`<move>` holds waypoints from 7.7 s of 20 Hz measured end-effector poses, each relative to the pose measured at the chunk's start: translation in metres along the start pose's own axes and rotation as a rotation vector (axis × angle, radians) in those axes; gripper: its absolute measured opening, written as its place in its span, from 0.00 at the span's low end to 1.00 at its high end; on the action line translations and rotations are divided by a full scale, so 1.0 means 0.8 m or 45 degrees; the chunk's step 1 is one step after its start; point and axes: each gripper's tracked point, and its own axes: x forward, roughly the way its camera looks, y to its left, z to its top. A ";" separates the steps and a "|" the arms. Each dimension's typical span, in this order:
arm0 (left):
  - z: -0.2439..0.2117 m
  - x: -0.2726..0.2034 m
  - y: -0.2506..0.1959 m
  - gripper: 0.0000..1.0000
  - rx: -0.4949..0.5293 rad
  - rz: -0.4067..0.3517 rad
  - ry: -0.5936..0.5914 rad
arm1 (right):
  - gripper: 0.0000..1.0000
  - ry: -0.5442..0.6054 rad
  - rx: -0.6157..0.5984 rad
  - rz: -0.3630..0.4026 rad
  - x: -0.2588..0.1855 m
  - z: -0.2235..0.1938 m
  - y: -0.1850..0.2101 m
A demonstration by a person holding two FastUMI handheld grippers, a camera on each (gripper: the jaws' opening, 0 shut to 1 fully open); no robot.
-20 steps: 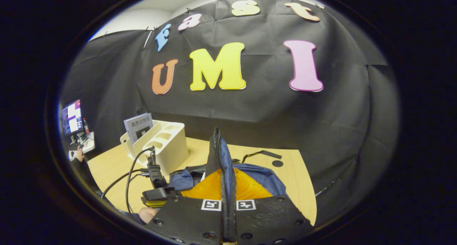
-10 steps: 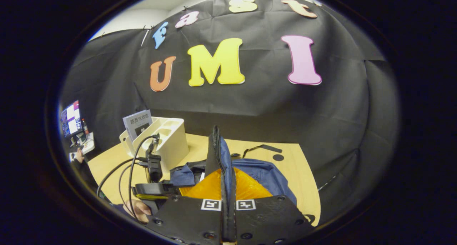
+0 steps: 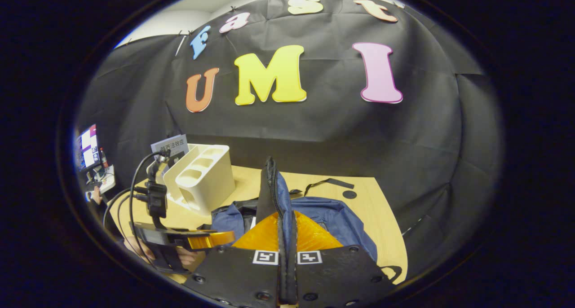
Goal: Open the schoolbag, grab two books from the bookshelf and put them into the schoolbag.
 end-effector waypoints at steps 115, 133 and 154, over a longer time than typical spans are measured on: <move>0.081 -0.246 0.191 0.43 -0.515 -0.259 0.012 | 0.01 0.067 0.058 -0.103 -0.007 -0.012 0.046; 0.100 -0.087 -0.002 0.43 -0.659 -0.607 0.050 | 0.01 -0.021 0.057 -0.067 -0.018 0.042 0.037; 0.038 -0.002 -0.061 0.45 -0.410 -0.425 -0.170 | 0.01 -0.051 -0.005 -0.007 -0.025 0.040 0.068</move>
